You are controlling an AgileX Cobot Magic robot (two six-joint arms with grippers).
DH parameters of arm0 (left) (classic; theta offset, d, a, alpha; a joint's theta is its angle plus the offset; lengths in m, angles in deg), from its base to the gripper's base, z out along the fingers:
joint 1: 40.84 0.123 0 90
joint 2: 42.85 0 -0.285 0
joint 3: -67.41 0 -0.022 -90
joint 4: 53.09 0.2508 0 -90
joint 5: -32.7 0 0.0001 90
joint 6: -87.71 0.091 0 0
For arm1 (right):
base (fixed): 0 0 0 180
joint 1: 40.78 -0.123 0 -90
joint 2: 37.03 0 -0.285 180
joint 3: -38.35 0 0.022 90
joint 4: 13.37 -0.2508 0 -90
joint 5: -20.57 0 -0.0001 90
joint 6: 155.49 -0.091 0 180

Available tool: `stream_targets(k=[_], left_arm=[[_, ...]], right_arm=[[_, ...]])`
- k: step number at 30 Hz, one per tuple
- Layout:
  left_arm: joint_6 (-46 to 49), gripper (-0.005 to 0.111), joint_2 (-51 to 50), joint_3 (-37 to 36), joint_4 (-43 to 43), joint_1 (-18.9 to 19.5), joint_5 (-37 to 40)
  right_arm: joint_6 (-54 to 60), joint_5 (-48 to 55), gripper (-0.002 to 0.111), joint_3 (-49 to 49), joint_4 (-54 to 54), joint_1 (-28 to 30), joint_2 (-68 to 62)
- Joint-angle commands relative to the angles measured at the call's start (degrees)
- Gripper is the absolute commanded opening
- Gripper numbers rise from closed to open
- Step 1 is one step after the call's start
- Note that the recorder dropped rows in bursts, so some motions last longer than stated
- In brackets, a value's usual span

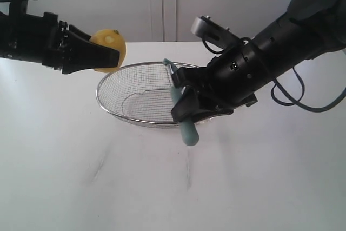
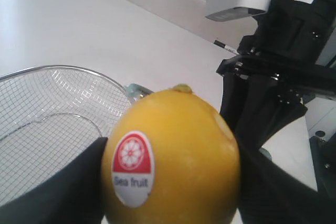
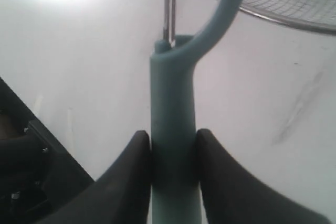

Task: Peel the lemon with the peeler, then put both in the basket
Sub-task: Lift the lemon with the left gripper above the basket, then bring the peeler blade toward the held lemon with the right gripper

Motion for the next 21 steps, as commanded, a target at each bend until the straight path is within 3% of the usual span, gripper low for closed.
stream_targets(k=[1, 7, 21], left_arm=[[1.53, 0.000, 0.77, -1.59, -2.77, 0.09, 2.94], [1.53, 0.000, 0.77, -1.99, -3.11, 0.09, 7.28], [2.57, 0.000, 0.77, -2.02, -2.75, 0.09, 6.94]], right_arm=[[1.00, -1.61, 0.000, 0.31, -2.98, -2.73, 0.50], [1.24, -3.36, 0.000, 0.31, -5.71, -6.01, -0.43], [1.10, -6.21, 0.000, 0.31, -9.11, -8.52, -0.64]])
